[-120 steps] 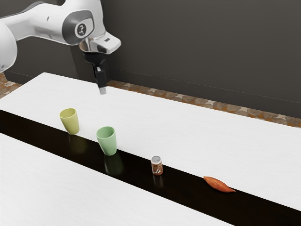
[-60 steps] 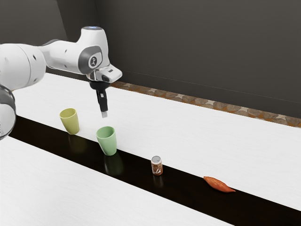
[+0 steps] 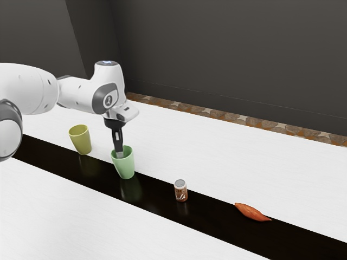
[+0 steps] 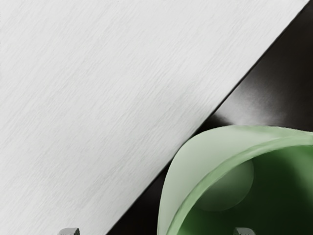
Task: Place the right cup onto the left cup
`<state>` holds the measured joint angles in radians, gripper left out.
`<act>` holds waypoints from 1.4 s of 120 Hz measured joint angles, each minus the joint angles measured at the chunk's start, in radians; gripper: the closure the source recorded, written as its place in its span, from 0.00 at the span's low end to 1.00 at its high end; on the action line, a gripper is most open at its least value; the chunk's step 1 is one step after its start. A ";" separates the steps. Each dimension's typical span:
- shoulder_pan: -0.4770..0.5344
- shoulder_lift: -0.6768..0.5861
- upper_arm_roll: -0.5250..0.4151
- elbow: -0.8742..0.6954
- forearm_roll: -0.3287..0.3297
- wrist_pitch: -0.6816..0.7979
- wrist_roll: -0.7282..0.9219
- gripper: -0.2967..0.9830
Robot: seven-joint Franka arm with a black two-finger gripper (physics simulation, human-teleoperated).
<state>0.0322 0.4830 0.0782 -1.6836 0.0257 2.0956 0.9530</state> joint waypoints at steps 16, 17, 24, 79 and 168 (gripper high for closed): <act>-0.004 -0.003 0.000 -0.003 -0.004 0.018 -0.001 0.69; -0.004 -0.003 0.000 -0.004 -0.005 0.020 -0.001 0.70; -0.002 -0.004 0.000 -0.012 -0.008 0.028 -0.002 0.74; -0.003 -0.019 -0.002 -0.029 -0.002 0.059 -0.021 0.84; 0.164 -0.201 0.020 0.068 -0.003 -0.099 -0.035 0.85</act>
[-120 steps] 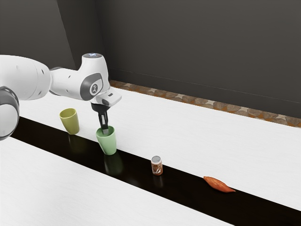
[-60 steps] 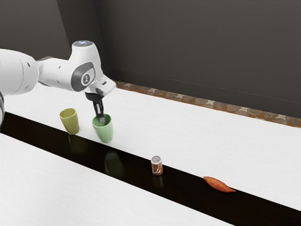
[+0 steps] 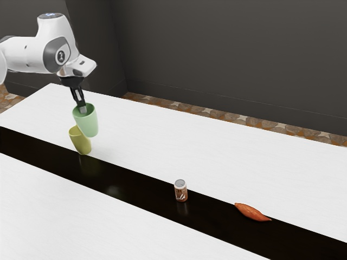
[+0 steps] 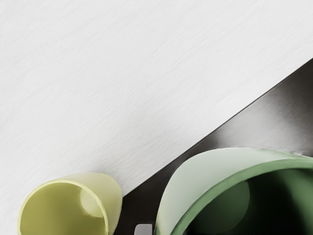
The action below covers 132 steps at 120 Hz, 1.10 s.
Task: Place the right cup onto the left cup
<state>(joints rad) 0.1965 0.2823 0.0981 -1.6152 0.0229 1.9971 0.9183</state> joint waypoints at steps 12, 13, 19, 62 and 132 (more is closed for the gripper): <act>-0.006 0.023 0.049 0.047 -0.003 -0.044 0.005 0.85; -0.006 0.024 0.053 0.049 -0.004 -0.047 0.006 0.85; -0.009 0.030 0.072 0.060 -0.007 -0.063 0.011 0.85; -0.001 0.095 0.139 0.177 -0.013 -0.140 0.061 0.85; -0.010 0.265 0.172 0.352 -0.017 -0.108 0.158 0.85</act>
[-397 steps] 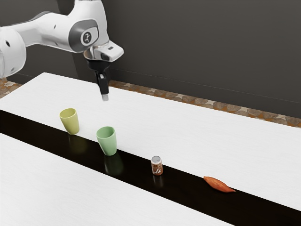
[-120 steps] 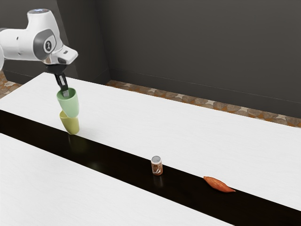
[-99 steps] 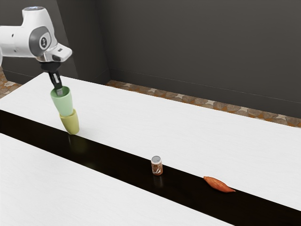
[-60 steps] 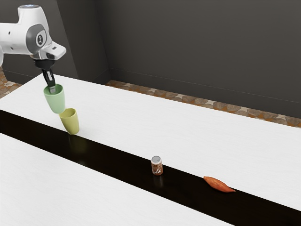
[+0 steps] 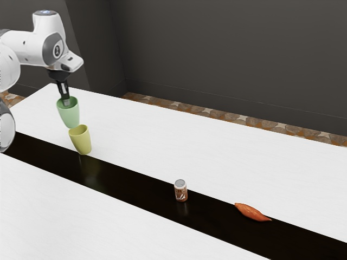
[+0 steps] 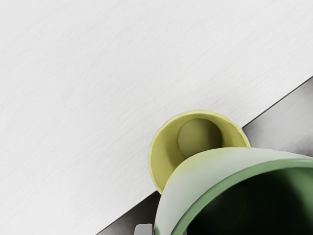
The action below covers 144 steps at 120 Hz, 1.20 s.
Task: Place the right cup onto the left cup
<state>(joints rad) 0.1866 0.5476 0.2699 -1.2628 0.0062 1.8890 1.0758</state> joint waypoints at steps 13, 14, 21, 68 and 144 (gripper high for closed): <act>-0.004 0.019 0.000 -0.007 -0.012 0.012 0.014 0.85; -0.004 0.019 0.000 -0.007 -0.013 0.013 0.015 0.85; -0.003 0.026 0.000 -0.012 -0.016 0.018 0.022 0.85; 0.003 0.069 -0.001 0.005 -0.024 0.046 0.055 0.85; -0.171 -0.244 -0.025 -0.242 -0.025 -0.038 0.041 0.29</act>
<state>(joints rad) 0.0156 0.3031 0.2446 -1.5045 -0.0189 1.8509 1.1173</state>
